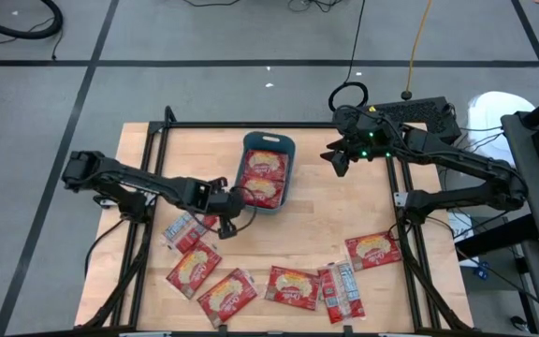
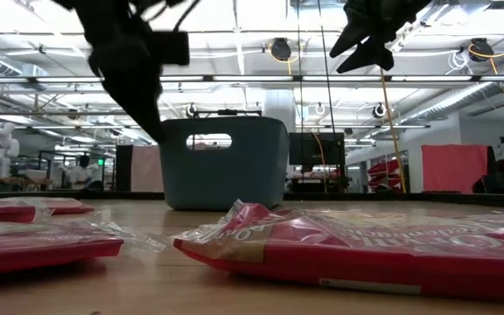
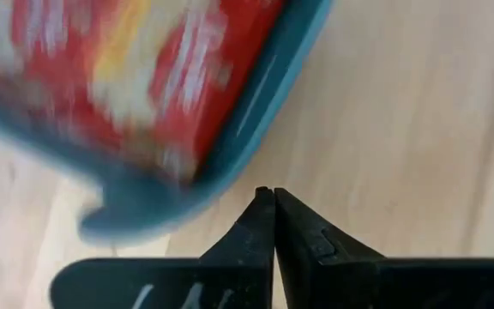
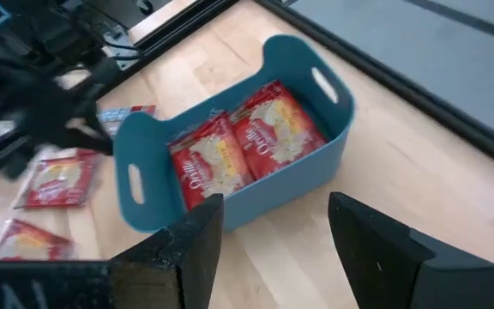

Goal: Sort popcorn bags into baskets
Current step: Adjust the blue bin, then put the red popcorn bag into the blue bin

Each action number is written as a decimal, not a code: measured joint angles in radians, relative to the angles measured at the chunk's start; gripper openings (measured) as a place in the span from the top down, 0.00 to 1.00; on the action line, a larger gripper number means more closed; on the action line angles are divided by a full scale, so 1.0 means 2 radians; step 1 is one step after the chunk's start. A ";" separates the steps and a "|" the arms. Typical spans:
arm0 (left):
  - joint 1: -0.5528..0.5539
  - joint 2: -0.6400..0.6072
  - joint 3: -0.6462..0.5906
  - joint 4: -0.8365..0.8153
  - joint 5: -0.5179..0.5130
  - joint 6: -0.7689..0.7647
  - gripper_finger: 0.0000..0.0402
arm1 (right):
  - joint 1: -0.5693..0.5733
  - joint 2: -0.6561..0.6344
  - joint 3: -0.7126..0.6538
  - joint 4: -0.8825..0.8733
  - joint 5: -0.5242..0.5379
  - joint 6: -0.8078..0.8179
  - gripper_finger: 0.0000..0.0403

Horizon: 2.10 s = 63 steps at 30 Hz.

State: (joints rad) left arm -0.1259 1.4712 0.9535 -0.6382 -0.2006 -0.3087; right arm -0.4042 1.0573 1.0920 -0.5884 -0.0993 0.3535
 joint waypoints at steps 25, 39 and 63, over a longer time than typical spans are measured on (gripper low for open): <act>0.064 0.000 -0.075 0.209 0.030 0.039 0.94 | 0.023 0.000 0.000 -0.048 -0.003 0.000 0.50; 0.041 0.000 -0.075 0.151 0.070 -0.086 0.94 | 0.048 -0.037 0.000 -0.152 -0.031 0.078 0.50; -0.067 0.000 -0.075 0.165 0.070 -0.297 0.94 | 0.289 -0.031 -0.029 -0.253 0.045 0.316 0.50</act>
State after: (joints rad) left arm -0.2604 1.4704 0.8040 -0.3087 -0.0612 -0.9021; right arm 0.1737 0.9955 1.0333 -1.0953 -0.0100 0.9854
